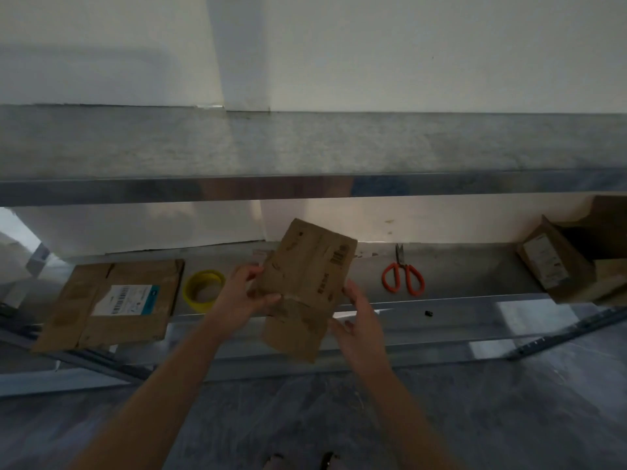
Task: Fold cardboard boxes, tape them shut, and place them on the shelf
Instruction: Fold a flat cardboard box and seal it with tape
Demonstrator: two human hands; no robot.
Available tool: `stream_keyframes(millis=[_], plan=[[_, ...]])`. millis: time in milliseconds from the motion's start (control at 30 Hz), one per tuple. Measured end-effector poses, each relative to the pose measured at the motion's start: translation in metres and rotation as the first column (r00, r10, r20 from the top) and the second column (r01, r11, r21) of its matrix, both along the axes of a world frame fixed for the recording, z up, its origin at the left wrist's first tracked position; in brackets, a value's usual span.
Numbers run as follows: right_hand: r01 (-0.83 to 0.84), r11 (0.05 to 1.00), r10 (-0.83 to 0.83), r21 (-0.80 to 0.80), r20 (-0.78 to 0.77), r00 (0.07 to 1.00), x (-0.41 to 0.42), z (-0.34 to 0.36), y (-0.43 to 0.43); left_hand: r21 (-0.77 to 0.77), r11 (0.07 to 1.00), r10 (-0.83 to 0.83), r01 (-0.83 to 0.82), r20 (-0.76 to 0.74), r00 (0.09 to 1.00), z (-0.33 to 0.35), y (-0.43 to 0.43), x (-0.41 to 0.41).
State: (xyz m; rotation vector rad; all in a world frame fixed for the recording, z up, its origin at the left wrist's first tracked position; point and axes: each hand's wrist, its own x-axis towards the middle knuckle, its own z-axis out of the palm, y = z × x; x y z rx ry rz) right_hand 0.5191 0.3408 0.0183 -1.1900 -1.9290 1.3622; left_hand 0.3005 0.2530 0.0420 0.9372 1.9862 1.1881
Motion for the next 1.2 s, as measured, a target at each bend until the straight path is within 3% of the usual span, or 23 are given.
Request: stream_keyframes(millis=[100, 233, 367, 500, 633, 767, 867, 1000, 1133, 1200], plan=[[0.001, 1.000, -0.001, 0.001, 0.003, 1.000, 0.004, 0.004, 0.009, 0.063, 0.995, 0.065, -0.078, 0.187, 0.980, -0.003, 0.001, 0.028], [-0.033, 0.998, 0.030, 0.061, 0.043, 0.999, 0.002, 0.016, 0.034, 0.174, 0.981, 0.049, -0.086, 0.202, 0.978, 0.001, 0.015, 0.048], [-0.080, 0.996, 0.075, 0.047, 0.089, 0.993, 0.006, 0.021, 0.058, 0.133, 0.991, 0.009, -0.033, 0.177, 0.984, 0.003, 0.029, 0.053], [-0.104, 0.990, 0.088, 0.091, 0.168, 0.982, 0.015, 0.020, 0.063, 0.015, 0.999, -0.038, 0.038, -0.033, 0.999, 0.001, 0.031, 0.047], [-0.118, 0.952, 0.036, 0.284, 0.279, 0.959, 0.021, 0.022, 0.047, -0.089, 0.979, -0.205, 0.185, -0.355, 0.912, -0.003, 0.019, 0.041], [-0.209, 0.775, 0.041, 0.597, 0.283, 0.958, 0.008, 0.028, 0.023, -0.107, 0.967, -0.256, 0.232, -0.418, 0.872, -0.002, 0.000, 0.032], [-0.314, 0.642, 0.102, 0.700, 0.328, 0.939, -0.020, 0.034, -0.003, -0.133, 0.971, -0.240, 0.200, -0.498, 0.833, -0.001, -0.022, 0.012], [-0.419, 0.579, 0.231, 0.700, 0.352, 0.907, -0.069, 0.023, -0.044, -0.281, 0.951, -0.285, 0.127, -0.645, 0.709, -0.018, -0.069, -0.044], [-0.495, 0.706, 0.269, 0.506, 0.455, 0.849, -0.123, -0.019, -0.068, -0.479, 0.873, -0.427, 0.095, -0.655, 0.624, -0.045, -0.106, -0.110], [-0.509, 0.793, 0.272, 0.336, 0.553, 0.788, -0.144, -0.036, -0.071, -0.568, 0.814, -0.524, 0.118, -0.631, 0.572, -0.058, -0.113, -0.131]])
